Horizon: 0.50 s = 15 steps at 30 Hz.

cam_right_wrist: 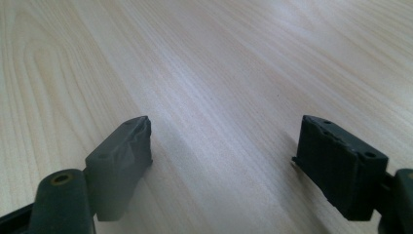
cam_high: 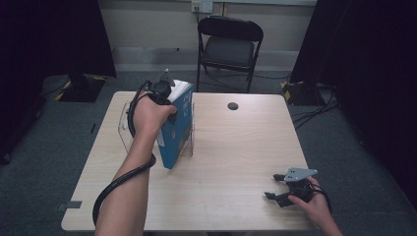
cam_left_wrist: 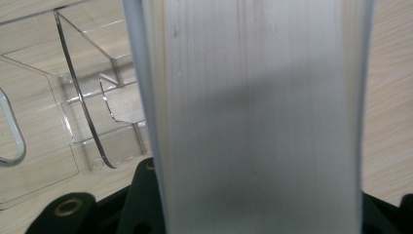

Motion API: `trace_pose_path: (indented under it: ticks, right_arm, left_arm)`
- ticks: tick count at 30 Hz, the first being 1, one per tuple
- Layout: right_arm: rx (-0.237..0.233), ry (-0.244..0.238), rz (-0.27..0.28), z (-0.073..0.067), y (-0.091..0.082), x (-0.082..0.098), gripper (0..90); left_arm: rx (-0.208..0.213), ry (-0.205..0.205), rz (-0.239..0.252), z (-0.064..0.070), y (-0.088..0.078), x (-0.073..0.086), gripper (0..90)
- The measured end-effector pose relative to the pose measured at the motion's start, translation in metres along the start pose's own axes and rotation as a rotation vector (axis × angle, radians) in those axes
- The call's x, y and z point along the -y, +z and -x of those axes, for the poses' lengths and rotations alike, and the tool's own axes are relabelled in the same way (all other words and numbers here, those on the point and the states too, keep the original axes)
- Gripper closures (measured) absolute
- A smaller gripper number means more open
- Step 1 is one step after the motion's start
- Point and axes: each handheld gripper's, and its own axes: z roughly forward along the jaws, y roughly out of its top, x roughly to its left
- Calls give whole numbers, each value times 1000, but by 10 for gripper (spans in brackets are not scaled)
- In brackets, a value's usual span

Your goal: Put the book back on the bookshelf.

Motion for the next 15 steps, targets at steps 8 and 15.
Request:
trace_pose_path:
  ticks: [8,15]
  right_arm:
    - [0,0,0,0,0,0,197]
    - [-1,-2,-2,0,0,0,197]
  left_arm:
    - [-10,-6,-7,0,3,-4,619]
    - [-20,-47,6,0,6,-8,619]
